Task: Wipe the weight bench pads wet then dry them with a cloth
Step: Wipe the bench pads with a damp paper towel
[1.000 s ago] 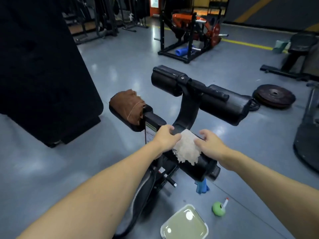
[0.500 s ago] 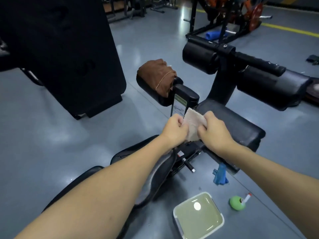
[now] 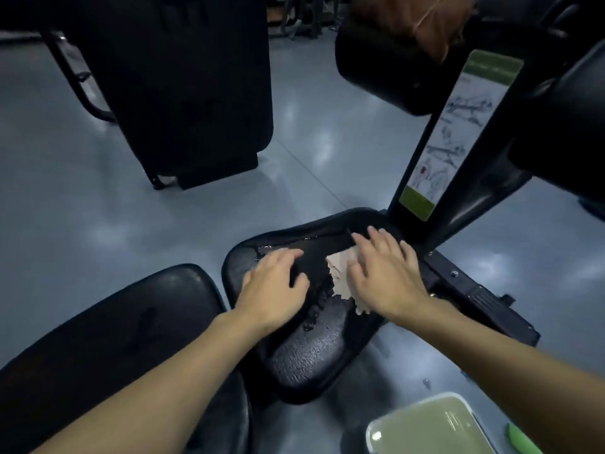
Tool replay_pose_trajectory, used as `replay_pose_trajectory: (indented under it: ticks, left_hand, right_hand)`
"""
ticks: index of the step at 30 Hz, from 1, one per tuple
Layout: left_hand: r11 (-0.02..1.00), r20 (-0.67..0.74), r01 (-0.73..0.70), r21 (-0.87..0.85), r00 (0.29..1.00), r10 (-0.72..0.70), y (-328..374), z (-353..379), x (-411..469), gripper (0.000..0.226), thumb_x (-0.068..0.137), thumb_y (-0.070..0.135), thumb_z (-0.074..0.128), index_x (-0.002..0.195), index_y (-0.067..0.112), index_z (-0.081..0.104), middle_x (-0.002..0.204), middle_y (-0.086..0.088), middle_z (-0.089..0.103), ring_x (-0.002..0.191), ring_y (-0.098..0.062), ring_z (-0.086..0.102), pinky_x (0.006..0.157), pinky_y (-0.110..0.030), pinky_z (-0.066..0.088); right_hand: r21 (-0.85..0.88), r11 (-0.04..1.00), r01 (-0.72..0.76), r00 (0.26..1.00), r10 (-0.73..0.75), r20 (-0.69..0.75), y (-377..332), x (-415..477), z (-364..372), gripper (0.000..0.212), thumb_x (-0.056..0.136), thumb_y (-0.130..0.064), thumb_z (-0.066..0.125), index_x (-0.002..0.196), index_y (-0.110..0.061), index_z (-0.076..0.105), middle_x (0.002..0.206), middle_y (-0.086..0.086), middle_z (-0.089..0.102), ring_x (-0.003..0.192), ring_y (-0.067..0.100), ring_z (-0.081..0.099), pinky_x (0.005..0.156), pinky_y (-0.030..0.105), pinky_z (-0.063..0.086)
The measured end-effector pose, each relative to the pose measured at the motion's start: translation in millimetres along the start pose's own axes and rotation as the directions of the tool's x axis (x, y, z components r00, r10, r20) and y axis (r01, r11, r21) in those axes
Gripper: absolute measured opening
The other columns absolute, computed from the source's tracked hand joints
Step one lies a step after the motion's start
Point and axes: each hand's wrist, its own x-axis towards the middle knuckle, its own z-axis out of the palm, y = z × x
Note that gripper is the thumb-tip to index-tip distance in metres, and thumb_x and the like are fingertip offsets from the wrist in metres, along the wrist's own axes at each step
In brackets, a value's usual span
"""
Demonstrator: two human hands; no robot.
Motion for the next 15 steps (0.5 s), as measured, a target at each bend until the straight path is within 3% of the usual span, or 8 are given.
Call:
replay_pose_trajectory:
  ticks: [2, 4, 8, 11, 15]
  left_hand:
    - [0.980, 0.008, -0.043, 0.196, 0.999, 0.042, -10.0, 21.3, 6.8, 0.055, 0.096, 0.050, 0.036, 0.147, 0.032, 0.034, 0.158, 0.002, 0.029, 0.148, -0.021, 0.020, 0.117, -0.055, 0.020]
    - [0.952, -0.045, -0.056, 0.302, 0.996, 0.073, -7.0, 27.8, 13.5, 0.057, 0.092, 0.059, 0.031, 0.143, 0.033, 0.035, 0.151, -0.003, 0.038, 0.142, -0.026, 0.030, 0.111, -0.058, 0.029]
    - [0.942, -0.085, -0.082, 0.326, 0.990, 0.115, 1.8, 17.9, 19.0, 0.056, 0.089, 0.068, 0.031, 0.133, 0.038, 0.045, 0.121, -0.006, 0.051, 0.114, -0.034, 0.054, 0.094, -0.047, 0.046]
    - [0.928, -0.041, -0.111, 0.357, 0.990, 0.135, 3.3, 18.9, 19.4, 0.064, 0.083, 0.079, 0.034, 0.136, 0.043, 0.043, 0.121, -0.007, 0.047, 0.112, -0.037, 0.055, 0.095, -0.047, 0.046]
    - [0.920, -0.051, -0.112, 0.376, 0.989, 0.142, -3.6, 36.4, 19.8, 0.077, 0.076, 0.086, 0.033, 0.140, 0.043, 0.035, 0.128, -0.011, 0.040, 0.119, -0.039, 0.049, 0.100, -0.058, 0.042]
  right_hand:
    - [-0.160, 0.984, 0.084, 0.996, -0.085, 0.000, -0.3, 5.0, 32.9, 0.065, 0.099, -0.049, 0.007, 0.158, -0.022, 0.013, 0.166, 0.008, 0.004, 0.152, 0.023, -0.005, 0.121, 0.048, -0.002]
    - [-0.285, 0.955, 0.079, 0.992, -0.102, -0.068, -0.7, 16.8, 49.1, 0.077, 0.091, -0.051, -0.007, 0.158, -0.018, 0.011, 0.166, 0.010, 0.003, 0.153, 0.025, -0.005, 0.121, 0.050, -0.003]
    - [-0.247, 0.966, 0.076, 0.986, -0.110, -0.126, 5.6, 56.6, 46.4, 0.064, 0.101, -0.047, 0.010, 0.158, -0.017, 0.008, 0.166, 0.007, 0.001, 0.153, 0.021, -0.004, 0.122, 0.046, -0.004]
    - [-0.246, 0.968, 0.057, 0.986, -0.093, -0.138, 8.6, 71.6, 42.6, 0.065, 0.101, -0.049, 0.014, 0.157, -0.018, 0.011, 0.166, 0.006, 0.002, 0.152, 0.018, -0.004, 0.122, 0.046, -0.003]
    - [-0.208, 0.977, 0.037, 0.949, -0.099, -0.298, 9.7, 61.2, 46.8, 0.057, 0.098, -0.050, 0.020, 0.137, -0.015, 0.041, 0.151, 0.005, 0.031, 0.143, 0.019, 0.021, 0.117, 0.045, 0.015]
